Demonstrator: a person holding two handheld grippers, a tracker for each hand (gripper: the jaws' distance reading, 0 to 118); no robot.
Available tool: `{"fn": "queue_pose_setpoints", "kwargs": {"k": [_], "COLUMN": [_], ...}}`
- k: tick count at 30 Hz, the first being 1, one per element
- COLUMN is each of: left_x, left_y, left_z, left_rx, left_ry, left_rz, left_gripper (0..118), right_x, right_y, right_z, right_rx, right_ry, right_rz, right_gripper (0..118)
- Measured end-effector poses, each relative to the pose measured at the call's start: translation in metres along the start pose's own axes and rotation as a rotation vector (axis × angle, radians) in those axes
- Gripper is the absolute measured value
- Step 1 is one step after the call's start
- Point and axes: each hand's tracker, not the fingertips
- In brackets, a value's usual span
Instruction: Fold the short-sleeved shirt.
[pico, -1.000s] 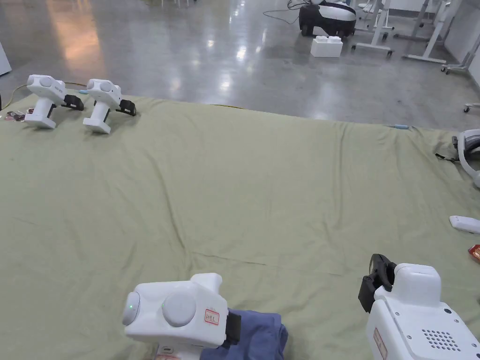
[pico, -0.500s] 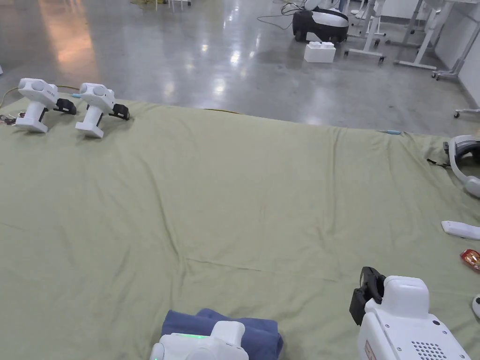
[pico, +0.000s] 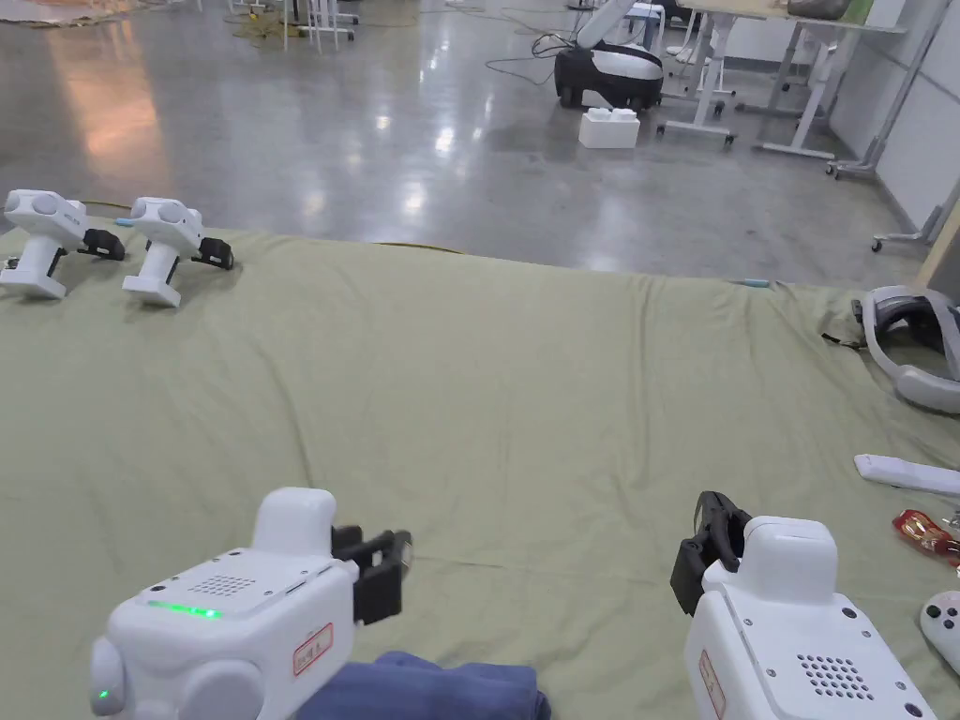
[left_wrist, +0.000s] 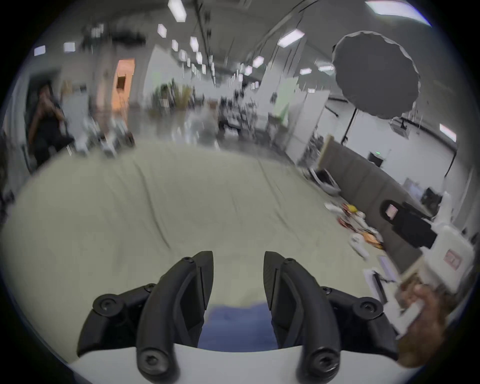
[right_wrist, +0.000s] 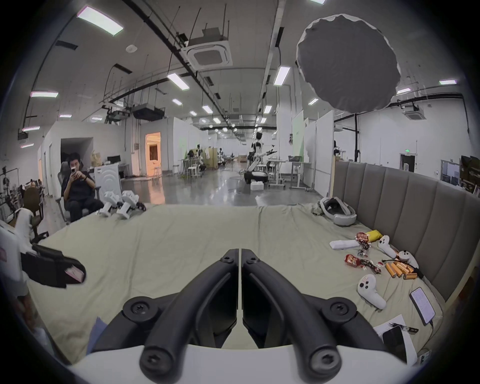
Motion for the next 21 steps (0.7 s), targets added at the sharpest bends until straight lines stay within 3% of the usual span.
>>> {"fn": "queue_pose_setpoints", "kwargs": {"k": [3, 8, 9, 11, 13, 14, 21], "left_x": [0.004, 0.001, 0.001, 0.0, -0.002, -0.004, -0.013], "left_y": [0.004, 0.01, 0.011, 0.011, 0.013, 0.014, 0.017], "left_z": [0.014, 0.032, 0.035, 0.039, 0.041, 0.042, 0.046], "left_rx": [0.165, 0.326, 0.344, 0.361, 0.382, 0.381, 0.419], "left_ry": [0.166, 0.268, 0.283, 0.283, 0.303, 0.304, 0.312], "left_rz": [-0.117, -0.122, -0.127, -0.125, -0.116, -0.11, -0.088], "left_gripper": [48, 47, 44, 20, 17, 7, 2], "right_x": [-0.006, -0.009, -0.01, -0.01, -0.01, -0.01, -0.012], "right_y": [0.009, 0.019, 0.02, 0.022, 0.022, 0.023, 0.02], "right_z": [0.001, 0.003, 0.003, 0.004, 0.005, 0.006, 0.01], "right_rx": [0.043, 0.089, 0.092, 0.1, 0.105, 0.107, 0.12], "right_ry": [-0.023, -0.05, -0.054, -0.057, -0.059, -0.063, -0.074], "right_rz": [-0.021, -0.039, -0.039, -0.038, -0.031, -0.024, -0.002], "right_gripper": [4, 4, 4, 4, 4, 4, 4]}}
